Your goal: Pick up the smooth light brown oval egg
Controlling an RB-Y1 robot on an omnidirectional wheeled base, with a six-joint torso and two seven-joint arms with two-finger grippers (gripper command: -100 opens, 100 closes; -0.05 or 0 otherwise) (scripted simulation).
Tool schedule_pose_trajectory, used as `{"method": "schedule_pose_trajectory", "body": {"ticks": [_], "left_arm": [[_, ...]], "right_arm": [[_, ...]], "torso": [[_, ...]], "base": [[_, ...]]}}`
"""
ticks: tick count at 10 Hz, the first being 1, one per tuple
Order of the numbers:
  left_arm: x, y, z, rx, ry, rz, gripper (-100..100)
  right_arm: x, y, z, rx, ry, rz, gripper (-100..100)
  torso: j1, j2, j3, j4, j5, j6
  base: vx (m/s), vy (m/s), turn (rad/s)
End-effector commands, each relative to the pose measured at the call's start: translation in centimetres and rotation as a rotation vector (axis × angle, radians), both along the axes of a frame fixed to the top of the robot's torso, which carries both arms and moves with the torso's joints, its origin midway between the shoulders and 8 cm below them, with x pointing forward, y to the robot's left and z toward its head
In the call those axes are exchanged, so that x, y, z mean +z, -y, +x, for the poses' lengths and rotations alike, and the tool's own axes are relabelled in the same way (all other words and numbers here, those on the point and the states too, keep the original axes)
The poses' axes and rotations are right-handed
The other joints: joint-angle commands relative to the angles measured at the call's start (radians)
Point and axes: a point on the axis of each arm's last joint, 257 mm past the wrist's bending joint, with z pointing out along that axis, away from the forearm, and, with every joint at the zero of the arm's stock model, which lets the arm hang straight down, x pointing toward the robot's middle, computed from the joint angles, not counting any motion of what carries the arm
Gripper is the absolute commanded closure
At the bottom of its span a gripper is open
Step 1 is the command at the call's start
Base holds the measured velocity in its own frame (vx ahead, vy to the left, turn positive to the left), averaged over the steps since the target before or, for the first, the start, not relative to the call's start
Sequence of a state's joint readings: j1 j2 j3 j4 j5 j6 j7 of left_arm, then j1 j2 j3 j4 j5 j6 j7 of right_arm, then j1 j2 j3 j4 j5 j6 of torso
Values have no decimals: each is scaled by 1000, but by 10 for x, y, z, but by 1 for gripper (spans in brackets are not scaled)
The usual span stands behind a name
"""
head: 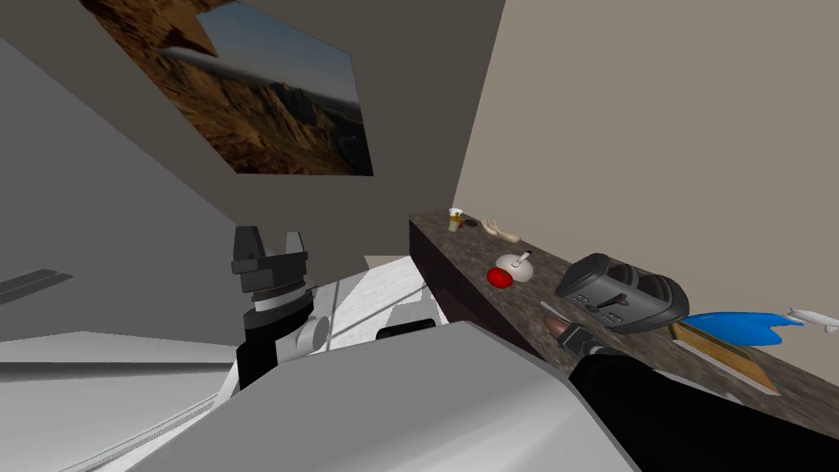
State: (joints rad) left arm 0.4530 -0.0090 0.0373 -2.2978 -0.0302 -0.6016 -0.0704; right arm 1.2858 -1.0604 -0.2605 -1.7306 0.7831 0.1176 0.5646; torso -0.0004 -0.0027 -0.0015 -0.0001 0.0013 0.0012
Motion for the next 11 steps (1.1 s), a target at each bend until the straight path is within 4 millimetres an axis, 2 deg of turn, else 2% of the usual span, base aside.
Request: {"method": "schedule_pose_trajectory", "body": {"ticks": [1,8,10,11], "left_arm": [[0,0,0,0,0,0,0],[0,0,0,0,0,0,0],[0,0,0,0,0,0,0],[0,0,0,0,0,0,0]], "right_arm": [[1,-2,3,26,-6,-7,100],[12,-22,29,149,17,-9,100],[11,-21,28,149,13,-13,100],[11,-21,29,152,12,-14,0]], "torso": [[0,0,0,0,0,0],[1,1,0,0,1,-2],[2,0,0,0,2,-2],[2,2,1,0,2,-2]], "base": [[51,-5,-125],[65,-1,-155],[46,6,-74],[0,0,0]]}}
